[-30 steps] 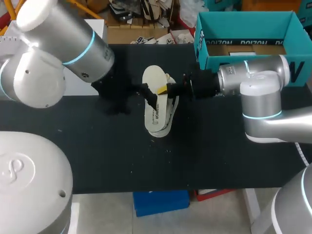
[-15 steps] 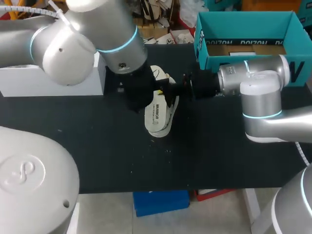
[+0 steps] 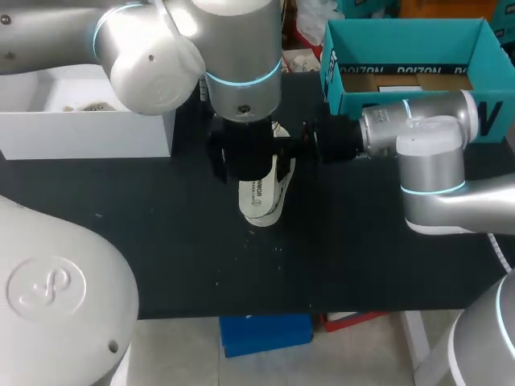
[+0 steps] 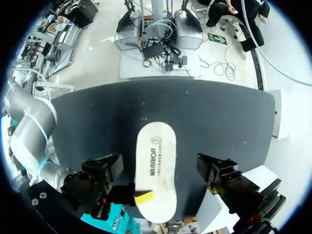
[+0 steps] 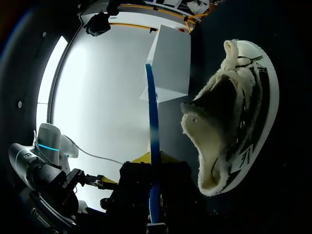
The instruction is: Take the shoe out of the shoebox, open the shoe tongue, remove and reinsert the insole, then place the shoe into the shoebox
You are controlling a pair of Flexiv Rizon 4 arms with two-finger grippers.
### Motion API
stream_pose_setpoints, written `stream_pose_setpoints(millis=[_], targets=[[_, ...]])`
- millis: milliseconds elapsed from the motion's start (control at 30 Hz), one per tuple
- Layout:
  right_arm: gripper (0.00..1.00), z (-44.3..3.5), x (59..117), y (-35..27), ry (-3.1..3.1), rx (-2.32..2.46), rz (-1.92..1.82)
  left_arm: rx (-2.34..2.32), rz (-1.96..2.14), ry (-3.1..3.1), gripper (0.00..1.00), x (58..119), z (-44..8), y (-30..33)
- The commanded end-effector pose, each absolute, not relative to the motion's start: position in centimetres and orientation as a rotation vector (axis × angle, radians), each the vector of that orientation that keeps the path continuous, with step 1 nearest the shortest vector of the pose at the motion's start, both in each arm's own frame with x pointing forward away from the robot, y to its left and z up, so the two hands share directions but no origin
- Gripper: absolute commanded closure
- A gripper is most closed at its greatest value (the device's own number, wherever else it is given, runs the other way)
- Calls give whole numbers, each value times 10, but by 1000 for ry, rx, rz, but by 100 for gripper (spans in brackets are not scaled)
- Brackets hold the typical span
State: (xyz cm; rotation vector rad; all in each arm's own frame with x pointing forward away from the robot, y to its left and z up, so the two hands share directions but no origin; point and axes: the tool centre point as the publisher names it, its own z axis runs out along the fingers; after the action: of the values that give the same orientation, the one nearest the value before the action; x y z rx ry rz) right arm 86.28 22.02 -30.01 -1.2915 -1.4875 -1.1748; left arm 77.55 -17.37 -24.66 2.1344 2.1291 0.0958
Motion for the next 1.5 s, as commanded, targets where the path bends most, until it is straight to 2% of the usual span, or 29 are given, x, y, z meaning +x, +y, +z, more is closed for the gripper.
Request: stream_pose_setpoints(millis=[33, 267, 1067, 1500], targets=[[100, -301, 862, 221, -1486, -1294, -1178, 2130, 102, 2124, 0, 775, -247, -173], [100, -301, 862, 221, -1486, -1294, -1178, 2116, 76, 2123, 0, 793, -250, -170], [100, -301, 862, 221, -1486, -1294, -1178, 2099, 111, 2109, 0, 923, -244, -164], [100, -301, 862, 221, -1486, -1294, -1178, 2053, 67, 2116, 0, 969, -255, -171]])
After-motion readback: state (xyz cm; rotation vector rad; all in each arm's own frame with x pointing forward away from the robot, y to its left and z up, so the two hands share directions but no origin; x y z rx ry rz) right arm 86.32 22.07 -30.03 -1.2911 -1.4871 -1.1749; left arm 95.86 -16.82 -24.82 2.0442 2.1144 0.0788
